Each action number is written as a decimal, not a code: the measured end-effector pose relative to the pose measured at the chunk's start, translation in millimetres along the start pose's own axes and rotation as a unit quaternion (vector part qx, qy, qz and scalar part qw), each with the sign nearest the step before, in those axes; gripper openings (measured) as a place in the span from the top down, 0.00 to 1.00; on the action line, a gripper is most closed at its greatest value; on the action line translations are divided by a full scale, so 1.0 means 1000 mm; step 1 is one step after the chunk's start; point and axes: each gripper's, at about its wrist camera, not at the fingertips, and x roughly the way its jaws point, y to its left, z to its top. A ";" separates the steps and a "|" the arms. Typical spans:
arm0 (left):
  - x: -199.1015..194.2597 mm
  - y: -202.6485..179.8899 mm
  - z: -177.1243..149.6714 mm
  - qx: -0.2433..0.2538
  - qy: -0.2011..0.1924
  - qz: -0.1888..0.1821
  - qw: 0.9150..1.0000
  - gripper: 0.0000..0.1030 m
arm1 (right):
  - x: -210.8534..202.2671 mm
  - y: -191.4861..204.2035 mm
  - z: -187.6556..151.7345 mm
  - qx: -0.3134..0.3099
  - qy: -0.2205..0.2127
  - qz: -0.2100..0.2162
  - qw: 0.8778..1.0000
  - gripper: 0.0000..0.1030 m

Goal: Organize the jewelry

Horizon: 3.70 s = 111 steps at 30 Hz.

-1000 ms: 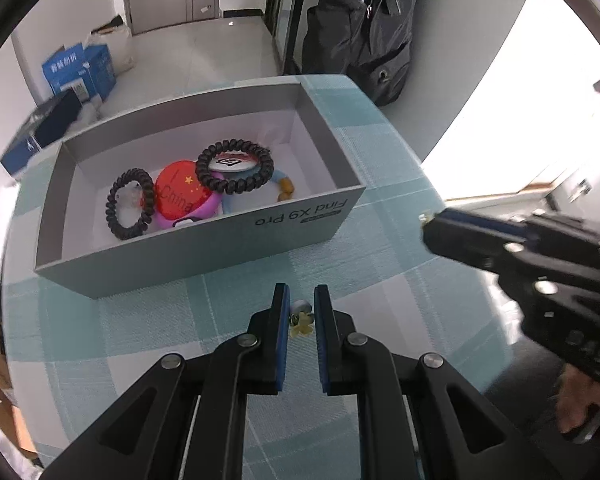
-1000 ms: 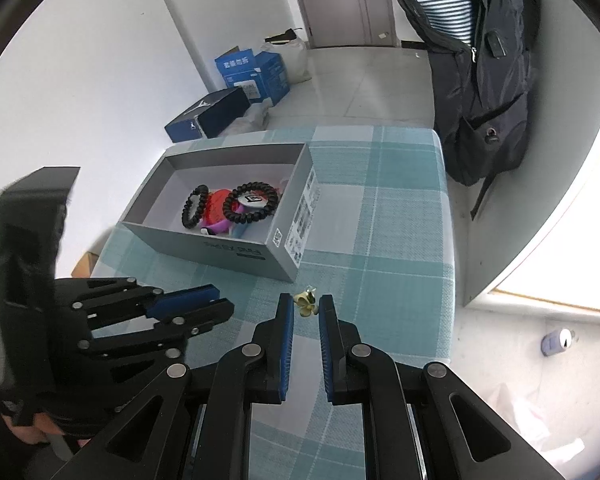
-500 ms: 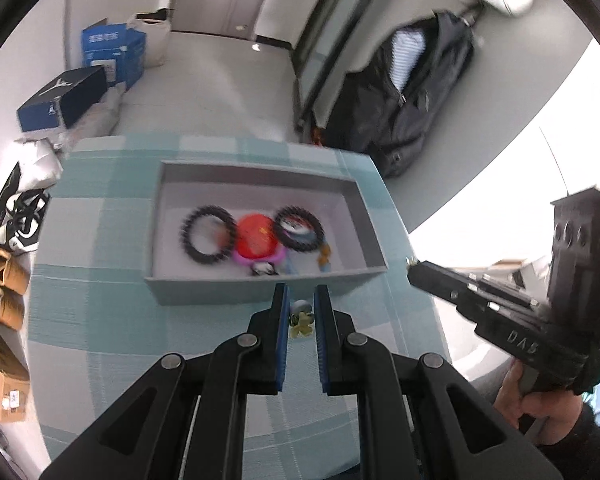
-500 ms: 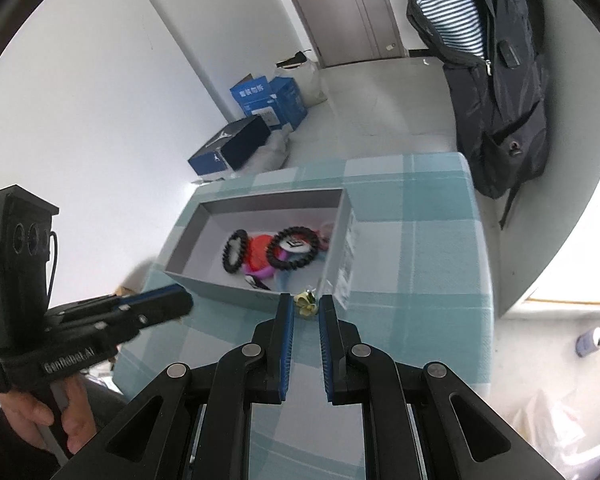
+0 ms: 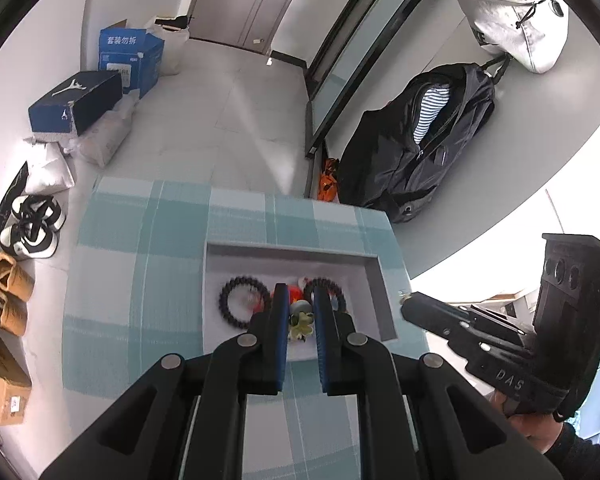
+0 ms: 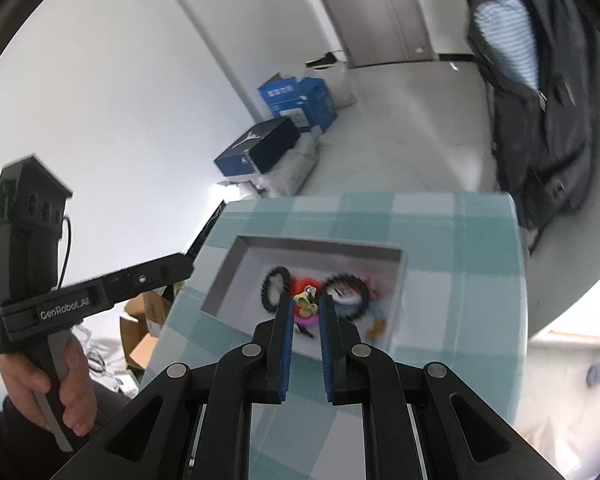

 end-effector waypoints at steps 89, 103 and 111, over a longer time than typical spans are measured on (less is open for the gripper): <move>-0.025 -0.033 -0.076 0.053 -0.088 0.176 0.979 0.19 | -0.041 0.014 -0.071 -0.018 -0.090 -0.074 0.993 0.00; -0.035 -0.039 -0.085 0.052 -0.098 0.167 0.980 0.19 | -0.053 0.015 -0.075 -0.004 -0.105 -0.081 0.991 0.00; -0.036 -0.045 -0.091 0.063 -0.100 0.168 0.979 0.19 | -0.058 0.015 -0.078 -0.006 -0.109 -0.087 0.990 0.00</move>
